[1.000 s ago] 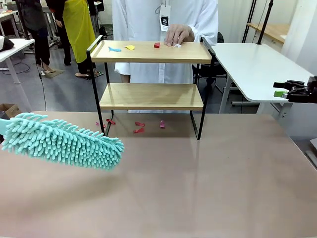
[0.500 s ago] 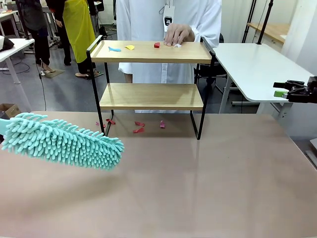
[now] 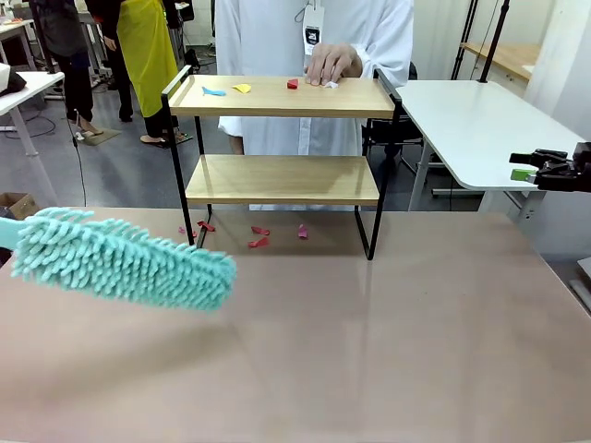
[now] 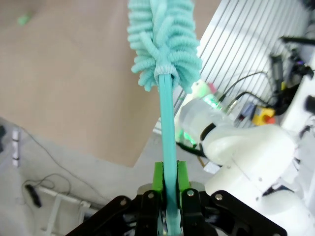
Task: Clean the shelf.
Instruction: Clean the specific section of the Shelf indicated by the human with the Duster.
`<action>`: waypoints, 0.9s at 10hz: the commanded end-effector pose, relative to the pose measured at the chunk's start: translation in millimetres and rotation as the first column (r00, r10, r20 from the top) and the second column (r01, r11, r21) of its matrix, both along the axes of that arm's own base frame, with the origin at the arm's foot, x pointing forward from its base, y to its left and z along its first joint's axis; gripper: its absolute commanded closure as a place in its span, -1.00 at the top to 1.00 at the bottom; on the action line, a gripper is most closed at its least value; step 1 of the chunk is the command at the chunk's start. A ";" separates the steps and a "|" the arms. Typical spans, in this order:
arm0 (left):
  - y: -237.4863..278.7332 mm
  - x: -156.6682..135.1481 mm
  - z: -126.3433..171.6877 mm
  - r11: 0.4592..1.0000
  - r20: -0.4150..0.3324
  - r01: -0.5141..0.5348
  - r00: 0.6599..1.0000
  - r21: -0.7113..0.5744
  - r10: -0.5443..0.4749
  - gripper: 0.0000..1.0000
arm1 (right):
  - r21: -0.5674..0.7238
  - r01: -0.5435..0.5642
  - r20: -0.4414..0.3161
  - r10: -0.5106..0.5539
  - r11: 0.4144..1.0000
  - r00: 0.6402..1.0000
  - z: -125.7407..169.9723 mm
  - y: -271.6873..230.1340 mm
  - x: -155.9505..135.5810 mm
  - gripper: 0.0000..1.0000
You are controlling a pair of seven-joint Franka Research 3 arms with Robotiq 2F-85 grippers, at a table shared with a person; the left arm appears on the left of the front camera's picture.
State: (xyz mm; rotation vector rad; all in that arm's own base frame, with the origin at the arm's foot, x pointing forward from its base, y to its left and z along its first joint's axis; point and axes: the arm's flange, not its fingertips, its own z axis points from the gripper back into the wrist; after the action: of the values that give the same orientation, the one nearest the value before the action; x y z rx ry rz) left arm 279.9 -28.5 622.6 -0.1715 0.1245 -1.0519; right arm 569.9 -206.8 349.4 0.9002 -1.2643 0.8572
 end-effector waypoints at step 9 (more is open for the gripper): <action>-219.1 -19.0 154.7 0.849 0.116 -0.295 0.918 -0.438 0.379 -0.74 | -0.002 -0.002 0.004 0.002 1.000 1.000 2.7 2.2 0.7 1.00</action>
State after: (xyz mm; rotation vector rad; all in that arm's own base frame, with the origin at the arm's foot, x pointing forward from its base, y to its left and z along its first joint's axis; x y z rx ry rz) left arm 246.3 -225.0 770.7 -0.4859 -0.2848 -0.7969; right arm 569.9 -207.2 349.5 0.8996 -1.2647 0.8571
